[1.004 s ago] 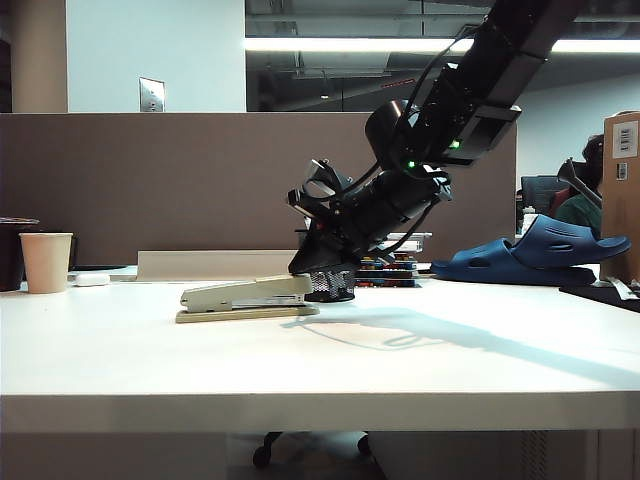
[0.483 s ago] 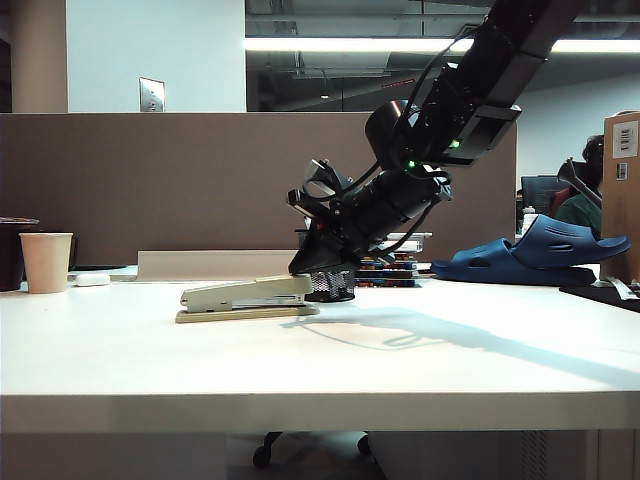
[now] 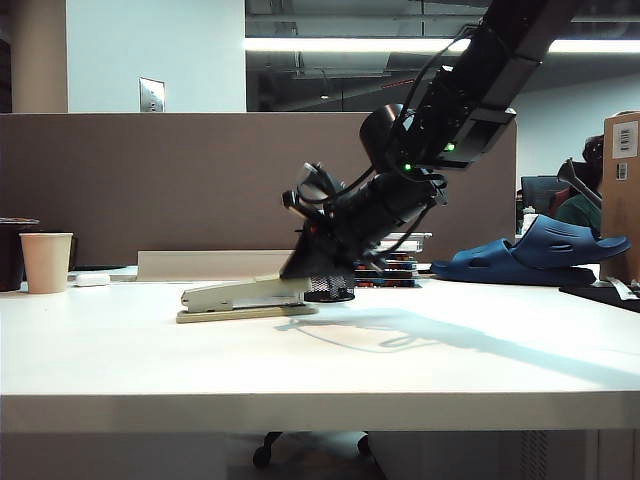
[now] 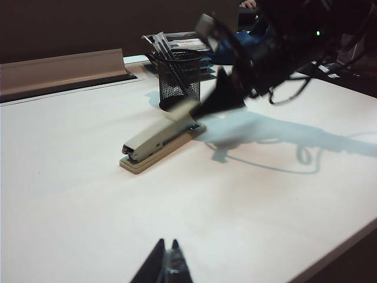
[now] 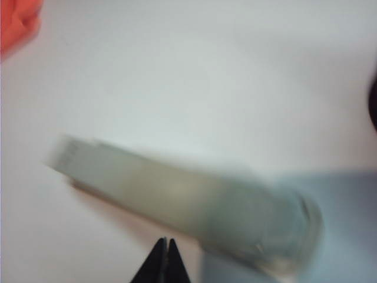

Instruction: Press the stapler down.

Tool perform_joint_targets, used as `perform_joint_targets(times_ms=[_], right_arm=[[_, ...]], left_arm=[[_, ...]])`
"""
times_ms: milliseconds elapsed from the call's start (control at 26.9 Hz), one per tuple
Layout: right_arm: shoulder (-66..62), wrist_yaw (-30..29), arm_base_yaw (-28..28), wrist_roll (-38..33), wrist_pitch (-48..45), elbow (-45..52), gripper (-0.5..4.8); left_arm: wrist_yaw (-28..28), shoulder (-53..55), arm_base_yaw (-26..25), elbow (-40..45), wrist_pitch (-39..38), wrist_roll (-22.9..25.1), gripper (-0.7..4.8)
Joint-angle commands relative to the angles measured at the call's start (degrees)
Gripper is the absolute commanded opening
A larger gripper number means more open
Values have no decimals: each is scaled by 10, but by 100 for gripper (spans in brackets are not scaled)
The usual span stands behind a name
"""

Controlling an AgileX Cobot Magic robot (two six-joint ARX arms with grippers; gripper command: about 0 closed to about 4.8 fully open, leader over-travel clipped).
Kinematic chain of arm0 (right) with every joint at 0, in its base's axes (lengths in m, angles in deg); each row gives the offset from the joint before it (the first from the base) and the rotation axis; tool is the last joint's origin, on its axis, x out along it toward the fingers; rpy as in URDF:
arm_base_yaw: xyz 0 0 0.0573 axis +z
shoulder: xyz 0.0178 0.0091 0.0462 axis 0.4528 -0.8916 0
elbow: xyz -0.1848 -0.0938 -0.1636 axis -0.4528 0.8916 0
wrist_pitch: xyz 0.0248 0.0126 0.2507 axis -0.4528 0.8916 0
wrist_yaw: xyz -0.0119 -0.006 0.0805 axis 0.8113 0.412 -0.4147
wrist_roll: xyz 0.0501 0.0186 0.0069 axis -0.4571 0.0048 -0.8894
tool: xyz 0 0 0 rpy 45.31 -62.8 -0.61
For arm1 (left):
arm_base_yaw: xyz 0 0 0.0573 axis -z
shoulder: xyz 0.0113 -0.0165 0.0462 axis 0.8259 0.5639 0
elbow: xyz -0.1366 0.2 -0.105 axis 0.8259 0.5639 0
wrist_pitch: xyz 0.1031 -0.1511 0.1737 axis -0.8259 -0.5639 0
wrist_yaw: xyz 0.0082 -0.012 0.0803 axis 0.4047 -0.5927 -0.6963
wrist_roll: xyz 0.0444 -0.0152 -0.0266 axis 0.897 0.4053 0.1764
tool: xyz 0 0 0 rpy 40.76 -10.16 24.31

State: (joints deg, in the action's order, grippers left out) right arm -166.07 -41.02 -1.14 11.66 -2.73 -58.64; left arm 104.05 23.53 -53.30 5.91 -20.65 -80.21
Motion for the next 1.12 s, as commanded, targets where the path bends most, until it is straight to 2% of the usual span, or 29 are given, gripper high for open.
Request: perform_joint_targets(times_ms=[37, 409, 706, 855, 1116], right_arm=[[-16, 22, -4, 0, 40, 9, -9], [-7, 17, -4, 0, 28, 9, -9], [52, 17, -5, 5, -19, 8, -9], [93, 23, -8, 33, -18, 9, -9], [174, 88, -20, 79, -13, 9, -9]], left_arm=[[-2, 0, 0, -2, 8, 0, -6], [-2, 0, 0, -2, 9, 0, -6], [-2, 0, 0, -2, 8, 0, -6], [-2, 0, 0, -1, 8, 0, -6], [-3, 0, 0, -2, 8, 0, -5]])
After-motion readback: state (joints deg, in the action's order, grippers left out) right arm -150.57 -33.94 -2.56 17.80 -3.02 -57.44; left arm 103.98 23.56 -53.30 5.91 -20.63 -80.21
